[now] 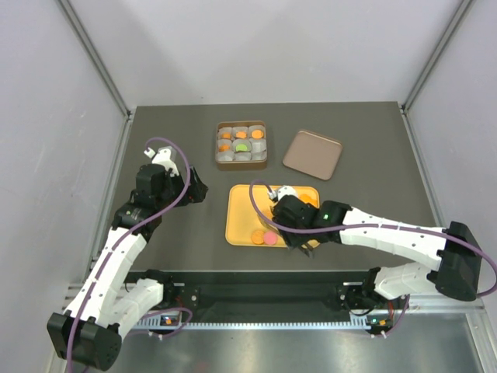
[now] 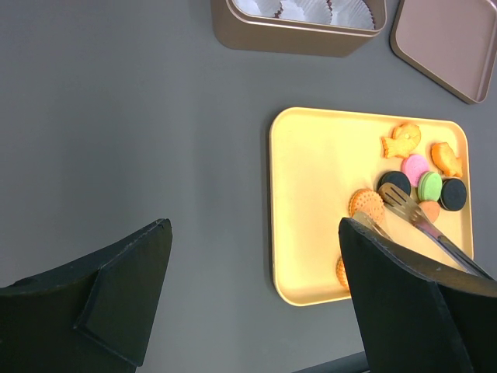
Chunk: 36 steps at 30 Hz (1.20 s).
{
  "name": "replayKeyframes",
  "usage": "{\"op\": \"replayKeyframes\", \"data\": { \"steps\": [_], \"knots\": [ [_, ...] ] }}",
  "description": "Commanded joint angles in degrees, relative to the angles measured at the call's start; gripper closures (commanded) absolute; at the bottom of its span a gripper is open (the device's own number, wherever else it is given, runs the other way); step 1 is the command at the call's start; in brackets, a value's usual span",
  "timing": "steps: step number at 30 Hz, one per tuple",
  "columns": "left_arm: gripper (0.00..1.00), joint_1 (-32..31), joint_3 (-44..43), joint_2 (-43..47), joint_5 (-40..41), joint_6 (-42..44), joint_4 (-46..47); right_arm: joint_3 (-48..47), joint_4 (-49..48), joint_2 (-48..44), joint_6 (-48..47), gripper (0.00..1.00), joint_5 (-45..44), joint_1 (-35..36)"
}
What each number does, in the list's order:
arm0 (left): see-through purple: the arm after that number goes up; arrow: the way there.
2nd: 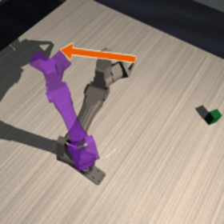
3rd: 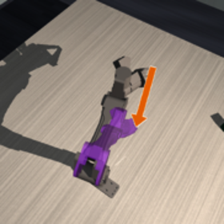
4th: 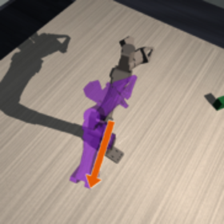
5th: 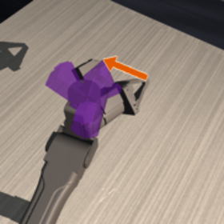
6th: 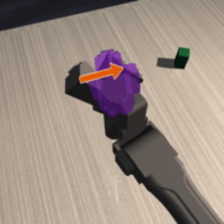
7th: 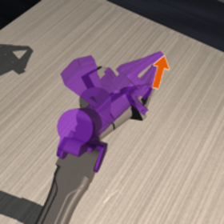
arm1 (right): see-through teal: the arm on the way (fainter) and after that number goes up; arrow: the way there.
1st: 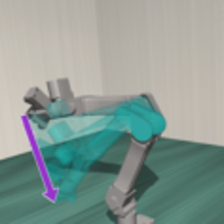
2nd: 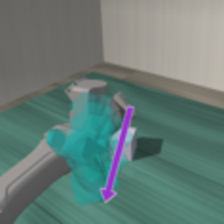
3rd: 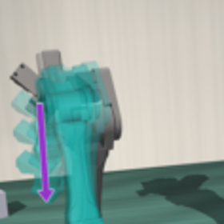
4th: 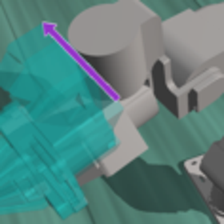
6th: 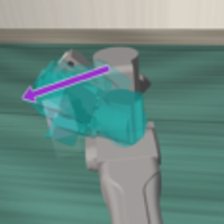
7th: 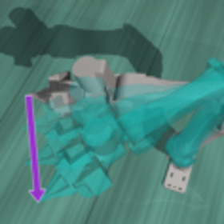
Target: Pack the cookies
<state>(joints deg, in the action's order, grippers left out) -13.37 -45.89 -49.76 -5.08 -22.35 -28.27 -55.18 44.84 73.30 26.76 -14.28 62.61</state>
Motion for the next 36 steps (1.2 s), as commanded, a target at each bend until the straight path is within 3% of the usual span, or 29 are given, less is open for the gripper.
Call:
{"op": "replayKeyframes", "data": {
  "steps": [1, 9, 28, 36],
  "knots": [
    [0.07, 0.36, 0.27, 0.36, -0.02, 0.11, 1.9, -1.51, -2.12, -0.26, -1.01, 0.56, -0.05, -0.91],
    [0.07, 0.36, 0.27, 0.45, 0.07, 0.11, 1.9, -1.51, -2.39, -1.05, -1.71, 0.64, 1.19, -1.88],
    [0.07, 0.36, 0.19, 0.54, 0.51, 0.11, 1.9, -8.71, 0.42, -4.13, -5.14, 0.67, 0.75, -4.69],
    [0.07, 0.36, 0.19, 0.63, 0.6, 0.02, 1.9, -17.41, -3.52, 0.78, -10.41, 0.66, 3.99, -11.98]
  ]
}}
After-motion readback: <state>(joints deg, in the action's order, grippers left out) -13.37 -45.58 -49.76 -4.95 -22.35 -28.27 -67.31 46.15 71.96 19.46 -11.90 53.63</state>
